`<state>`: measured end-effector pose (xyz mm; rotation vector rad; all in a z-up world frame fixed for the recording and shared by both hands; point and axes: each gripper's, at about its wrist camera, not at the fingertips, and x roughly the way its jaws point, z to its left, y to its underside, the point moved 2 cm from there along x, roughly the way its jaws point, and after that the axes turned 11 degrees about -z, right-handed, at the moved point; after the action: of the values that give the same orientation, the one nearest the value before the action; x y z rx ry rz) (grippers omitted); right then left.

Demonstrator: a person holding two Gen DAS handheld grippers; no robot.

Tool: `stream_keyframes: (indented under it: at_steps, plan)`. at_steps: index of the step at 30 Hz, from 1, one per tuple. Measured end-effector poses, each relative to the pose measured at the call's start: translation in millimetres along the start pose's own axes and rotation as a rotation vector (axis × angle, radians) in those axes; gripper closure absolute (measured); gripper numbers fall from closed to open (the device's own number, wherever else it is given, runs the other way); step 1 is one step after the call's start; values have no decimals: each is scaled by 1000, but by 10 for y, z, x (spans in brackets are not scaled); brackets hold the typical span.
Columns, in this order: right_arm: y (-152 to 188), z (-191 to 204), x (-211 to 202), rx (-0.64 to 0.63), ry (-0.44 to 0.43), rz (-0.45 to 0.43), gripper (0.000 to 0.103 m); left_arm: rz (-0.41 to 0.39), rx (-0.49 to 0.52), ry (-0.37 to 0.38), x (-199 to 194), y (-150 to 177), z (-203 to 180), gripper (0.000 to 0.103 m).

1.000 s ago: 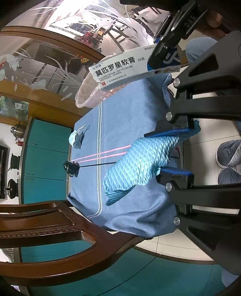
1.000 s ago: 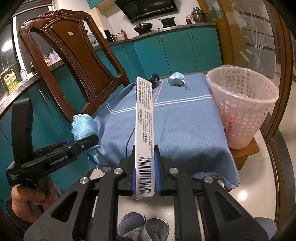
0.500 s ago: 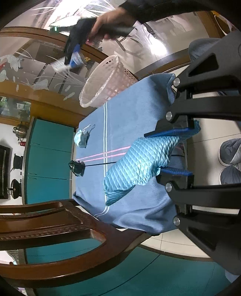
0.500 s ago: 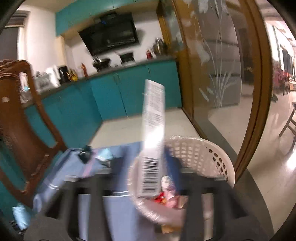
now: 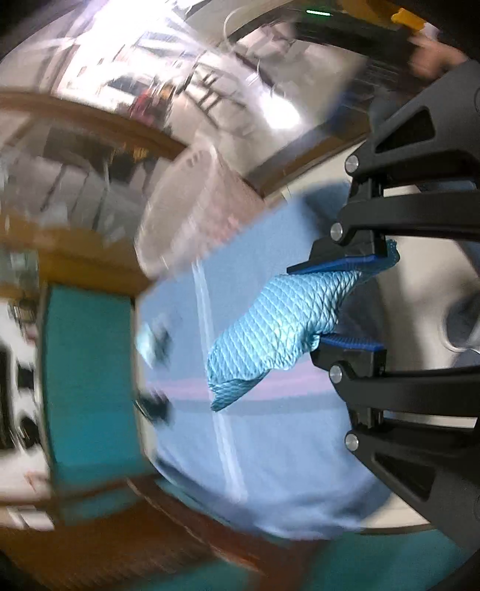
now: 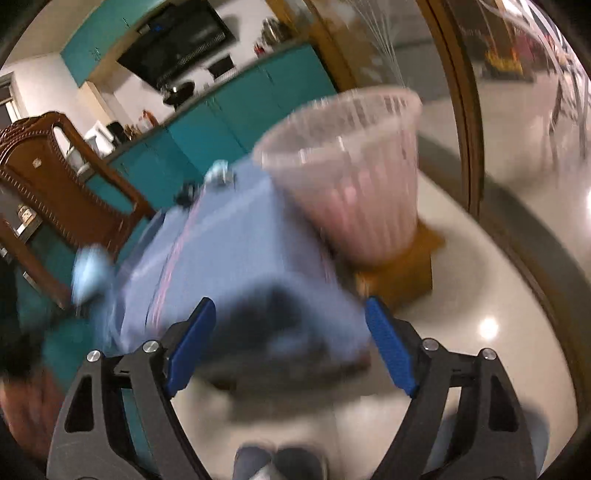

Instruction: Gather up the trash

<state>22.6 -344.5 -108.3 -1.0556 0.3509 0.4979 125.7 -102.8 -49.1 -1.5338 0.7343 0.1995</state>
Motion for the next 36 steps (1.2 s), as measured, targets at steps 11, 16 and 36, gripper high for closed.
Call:
stream_keyframes:
  at_steps: [11, 16, 36]
  plan:
    - [-434, 440, -319, -44, -83, -99, 21, -129, 200, 32, 1249, -1491, -906, 7]
    - [-202, 543, -234, -125, -88, -47, 21, -75, 154, 1, 963, -667, -179, 5]
    - [-1273, 1902, 2339, -473, -54, -5, 21, -38, -144, -256, -440, 804, 1327, 4]
